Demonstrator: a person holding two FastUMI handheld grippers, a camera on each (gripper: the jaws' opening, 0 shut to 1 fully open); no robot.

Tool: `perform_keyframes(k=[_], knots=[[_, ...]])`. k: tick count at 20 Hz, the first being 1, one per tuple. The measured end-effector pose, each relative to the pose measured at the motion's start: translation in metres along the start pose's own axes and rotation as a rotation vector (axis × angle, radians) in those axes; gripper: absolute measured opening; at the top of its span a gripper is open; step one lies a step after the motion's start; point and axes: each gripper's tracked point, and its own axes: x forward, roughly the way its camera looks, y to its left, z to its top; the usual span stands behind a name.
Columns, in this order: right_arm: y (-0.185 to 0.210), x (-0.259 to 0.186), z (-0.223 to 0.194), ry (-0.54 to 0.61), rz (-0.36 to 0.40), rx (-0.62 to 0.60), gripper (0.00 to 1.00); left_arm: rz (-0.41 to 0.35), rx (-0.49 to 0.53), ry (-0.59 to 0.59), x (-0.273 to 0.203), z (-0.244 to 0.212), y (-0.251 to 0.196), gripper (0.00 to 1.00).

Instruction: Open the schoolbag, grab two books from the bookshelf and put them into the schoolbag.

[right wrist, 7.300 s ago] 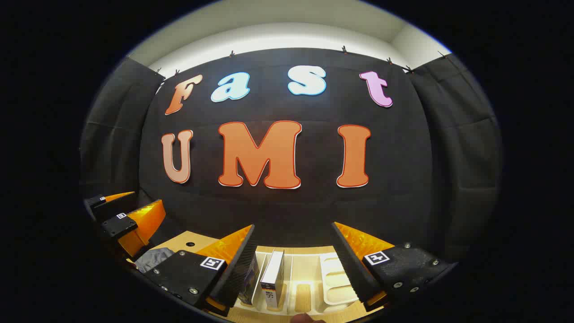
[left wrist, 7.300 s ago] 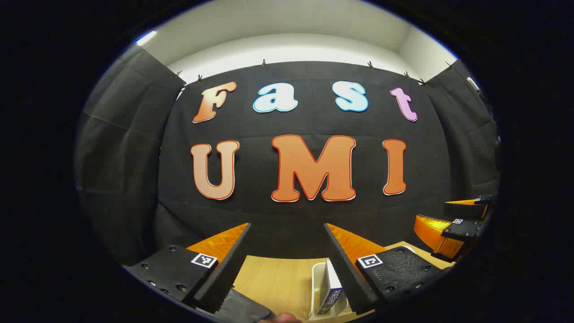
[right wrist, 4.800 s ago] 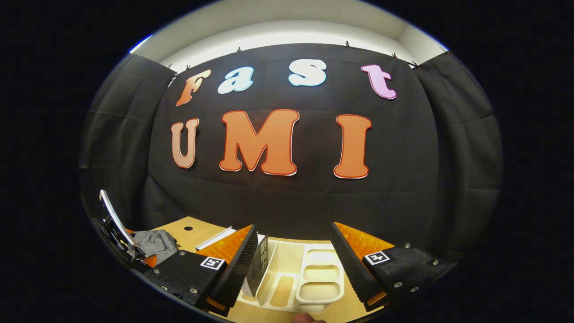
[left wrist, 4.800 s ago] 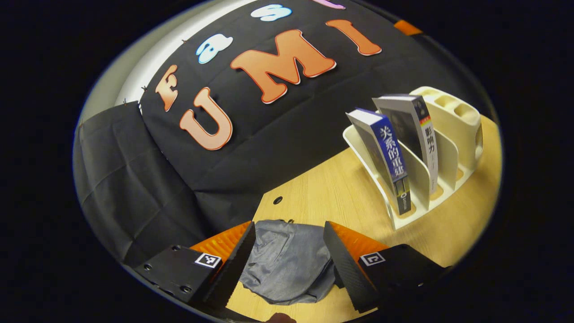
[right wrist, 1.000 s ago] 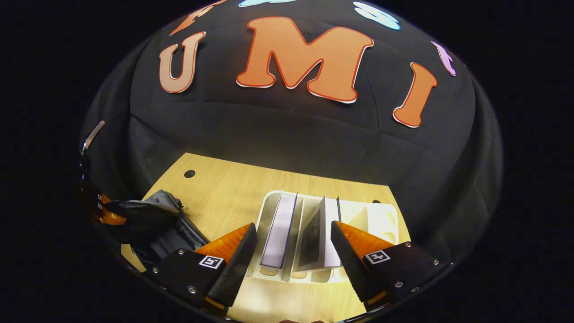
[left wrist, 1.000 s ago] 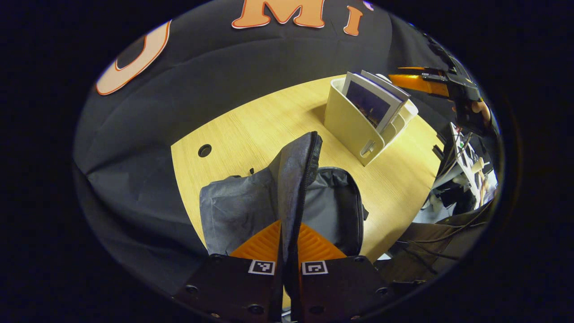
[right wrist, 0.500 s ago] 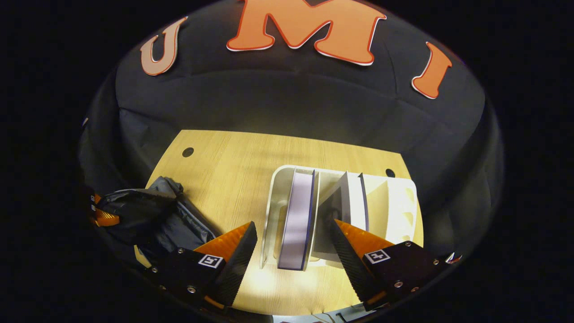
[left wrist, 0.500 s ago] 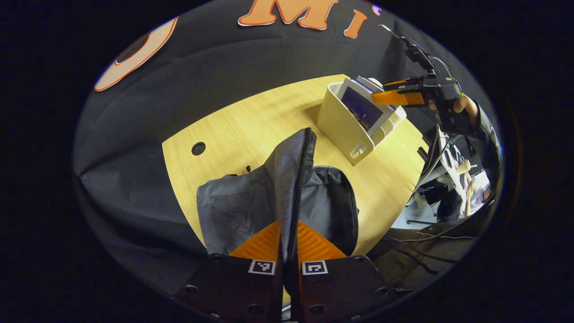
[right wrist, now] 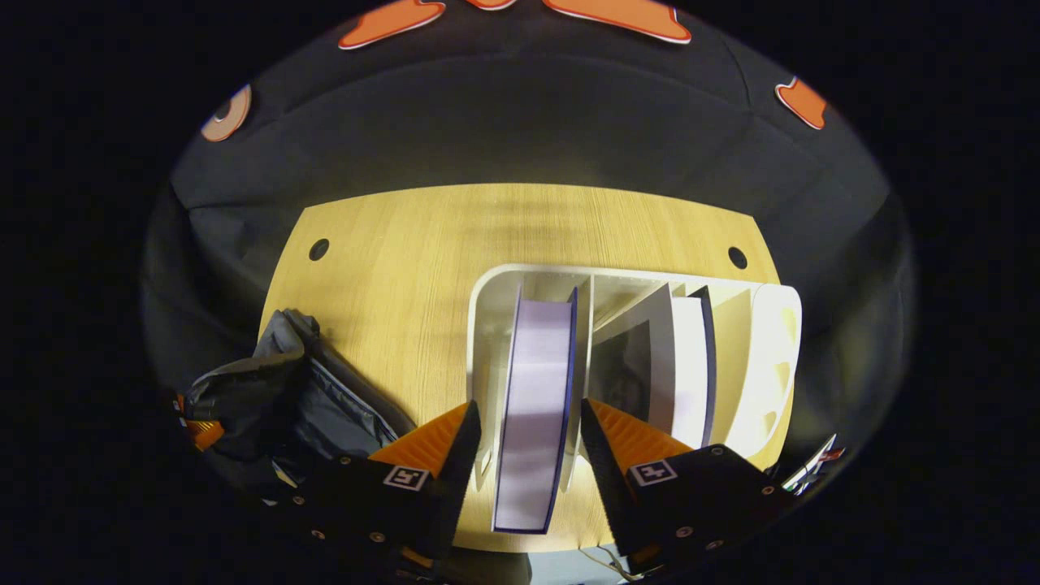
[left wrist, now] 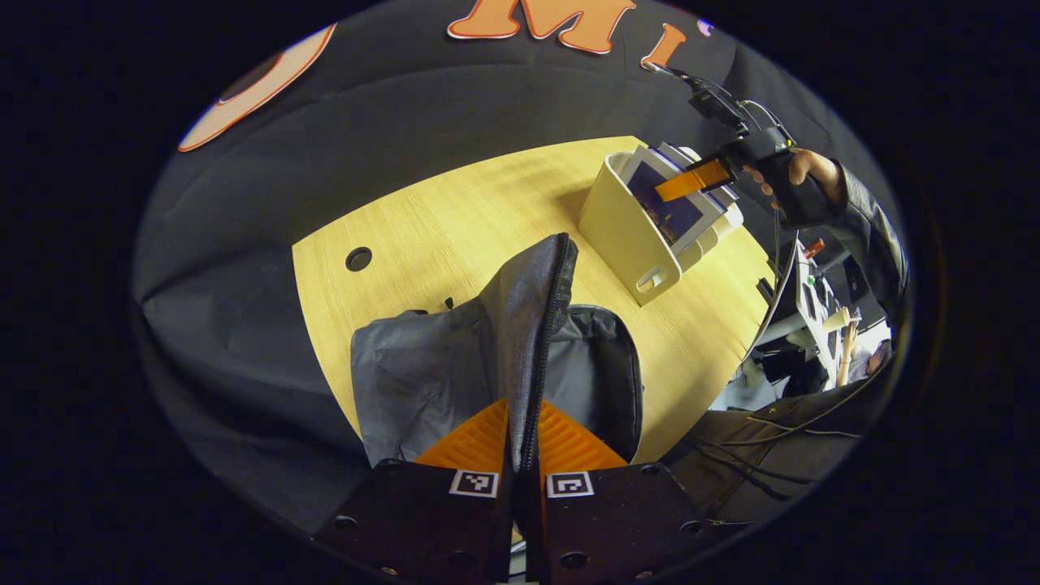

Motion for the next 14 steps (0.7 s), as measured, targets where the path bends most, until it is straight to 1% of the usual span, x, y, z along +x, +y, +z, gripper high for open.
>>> perform_keyframes(k=[1,4,5,7,11,14], knots=[[0.001,0.002,0.000,0.016,0.003,0.000,0.68,0.002,-0.005,0.000,0.000,0.000,0.001,0.08],[0.001,0.004,-0.001,0.047,-0.001,0.009,0.54,0.010,-0.016,0.003,0.001,0.000,0.002,0.08],[0.001,0.002,-0.001,0.051,-0.007,0.023,0.45,0.009,-0.022,0.005,0.003,-0.001,0.000,0.08],[0.001,-0.003,-0.001,0.055,0.004,0.040,0.38,0.009,-0.025,0.008,0.003,-0.001,0.001,0.08],[-0.002,-0.032,0.005,0.025,0.044,0.077,0.36,0.013,-0.027,0.012,0.003,-0.001,0.002,0.08],[-0.010,-0.063,0.011,-0.024,0.063,0.069,0.35,0.016,-0.026,0.017,0.004,-0.002,0.001,0.08]])
